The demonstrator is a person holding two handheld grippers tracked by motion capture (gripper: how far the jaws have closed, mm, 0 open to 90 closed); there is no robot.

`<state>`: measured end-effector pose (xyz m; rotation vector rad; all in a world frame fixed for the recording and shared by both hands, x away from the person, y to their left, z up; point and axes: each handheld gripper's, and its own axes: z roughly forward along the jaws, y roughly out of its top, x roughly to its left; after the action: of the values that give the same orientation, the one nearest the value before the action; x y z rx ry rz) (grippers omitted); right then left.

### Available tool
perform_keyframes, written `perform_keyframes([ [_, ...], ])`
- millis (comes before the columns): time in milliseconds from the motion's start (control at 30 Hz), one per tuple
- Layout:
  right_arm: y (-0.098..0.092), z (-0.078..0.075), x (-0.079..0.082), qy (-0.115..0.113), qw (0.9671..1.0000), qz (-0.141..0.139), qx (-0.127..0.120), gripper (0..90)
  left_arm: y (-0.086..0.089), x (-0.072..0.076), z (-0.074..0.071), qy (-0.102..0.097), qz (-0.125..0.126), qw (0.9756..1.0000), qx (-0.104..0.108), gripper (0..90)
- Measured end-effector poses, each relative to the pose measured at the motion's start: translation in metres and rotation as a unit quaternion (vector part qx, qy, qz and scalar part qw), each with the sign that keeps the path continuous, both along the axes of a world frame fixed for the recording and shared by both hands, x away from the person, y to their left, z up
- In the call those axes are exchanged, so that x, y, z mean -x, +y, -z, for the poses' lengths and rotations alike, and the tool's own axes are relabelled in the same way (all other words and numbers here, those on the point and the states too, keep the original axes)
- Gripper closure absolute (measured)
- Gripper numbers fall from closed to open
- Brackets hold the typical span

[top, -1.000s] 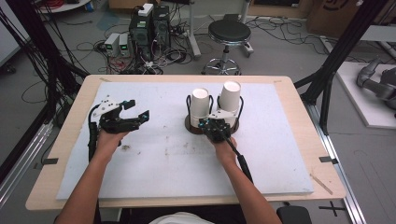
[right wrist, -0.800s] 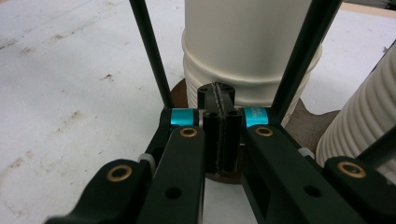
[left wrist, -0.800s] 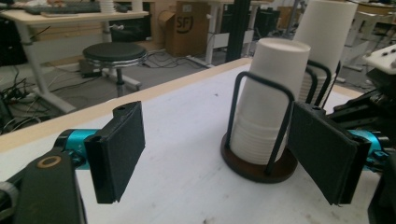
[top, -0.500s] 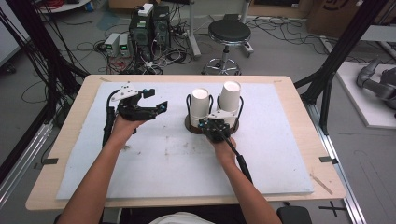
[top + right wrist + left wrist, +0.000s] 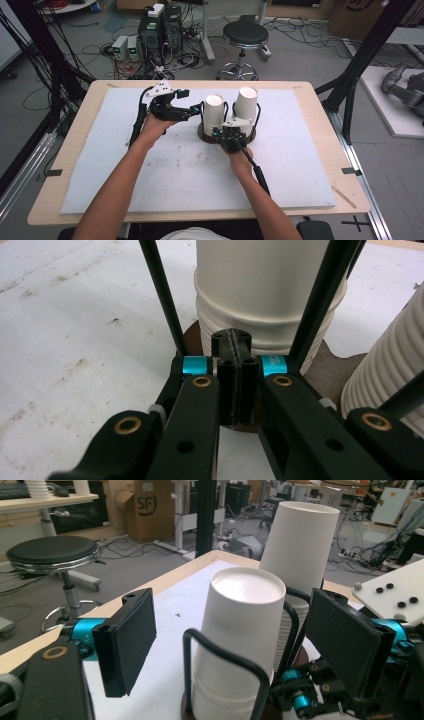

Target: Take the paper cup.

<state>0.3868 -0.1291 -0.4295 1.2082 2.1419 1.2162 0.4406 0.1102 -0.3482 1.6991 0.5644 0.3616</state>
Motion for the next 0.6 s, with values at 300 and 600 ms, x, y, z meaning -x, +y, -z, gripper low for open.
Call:
perform_keyframes([
  [300,0.000,0.000,-0.001,0.000,1.0000,-0.002,0.000,90.0,-0.032,-0.016,-0.003,0.012,0.018,0.9997,-0.014,20.4],
  [600,-0.001,0.000,-0.001,0.005,1.0000,-0.005,-0.004,90.0,-0.052,-0.025,0.003,0.029,-0.002,0.9985,-0.048,20.6],
])
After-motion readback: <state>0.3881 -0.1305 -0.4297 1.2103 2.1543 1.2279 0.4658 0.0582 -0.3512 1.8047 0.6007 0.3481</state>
